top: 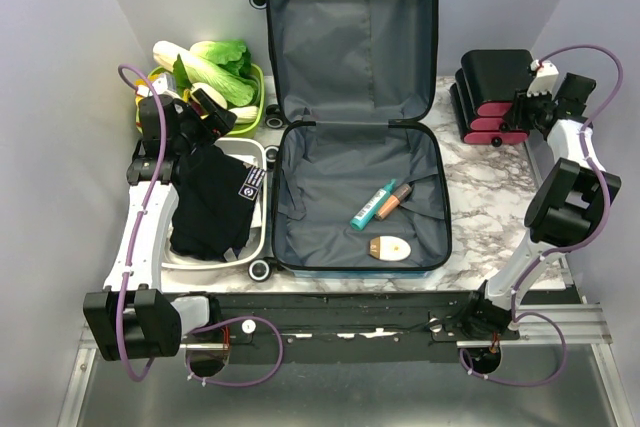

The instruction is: Open, take out, and arrange the luggage

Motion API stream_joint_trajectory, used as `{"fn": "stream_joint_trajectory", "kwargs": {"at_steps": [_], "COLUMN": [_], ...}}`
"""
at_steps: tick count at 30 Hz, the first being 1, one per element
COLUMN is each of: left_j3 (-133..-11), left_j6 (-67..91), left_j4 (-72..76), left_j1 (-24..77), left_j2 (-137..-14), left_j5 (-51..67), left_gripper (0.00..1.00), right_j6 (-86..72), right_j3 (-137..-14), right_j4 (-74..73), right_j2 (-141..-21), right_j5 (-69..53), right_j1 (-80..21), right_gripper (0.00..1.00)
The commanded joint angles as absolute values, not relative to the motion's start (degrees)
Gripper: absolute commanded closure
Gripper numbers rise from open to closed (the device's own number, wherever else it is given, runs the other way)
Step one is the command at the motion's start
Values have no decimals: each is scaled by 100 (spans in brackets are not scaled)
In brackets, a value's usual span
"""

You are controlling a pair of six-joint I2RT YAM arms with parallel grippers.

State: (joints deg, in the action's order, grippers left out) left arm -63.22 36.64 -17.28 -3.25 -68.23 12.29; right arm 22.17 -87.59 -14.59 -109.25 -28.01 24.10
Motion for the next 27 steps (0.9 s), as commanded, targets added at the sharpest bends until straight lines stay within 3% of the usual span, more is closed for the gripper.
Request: {"fn": "stream_joint_trajectory", "kwargs": {"at_steps": [1, 2, 15, 23, 27], "left_j3": [-6390, -6390, -6161, -6091, -6047], "left_j6": [3674, 3665, 3595, 3551, 3577], "left_j4": [-1740, -1740, -1775, -1951, -1942], "left_j1": [-299, -299, -299, -299, -290], "left_j2": [-6732, -6732, -6592, -6320, -6258], "left_j5": [1134, 1134, 1204, 1151, 1222], "left_gripper": [1, 1, 1, 1, 1], "right_j6": [2329, 2338, 776, -676, -844], "right_j3": [-8808, -8711, -6726, -6082, -5688], "right_j4": [-1502, -1503, -300, -439, -528], "right_j2": [-10899, -10838, -9599, -8816, -8316], "right_j5": [-3226, -3226, -1961, -362, -562], "right_j1": [2338, 2286, 1468, 1441, 1433], "right_gripper": [86, 99, 99, 99, 99]}}
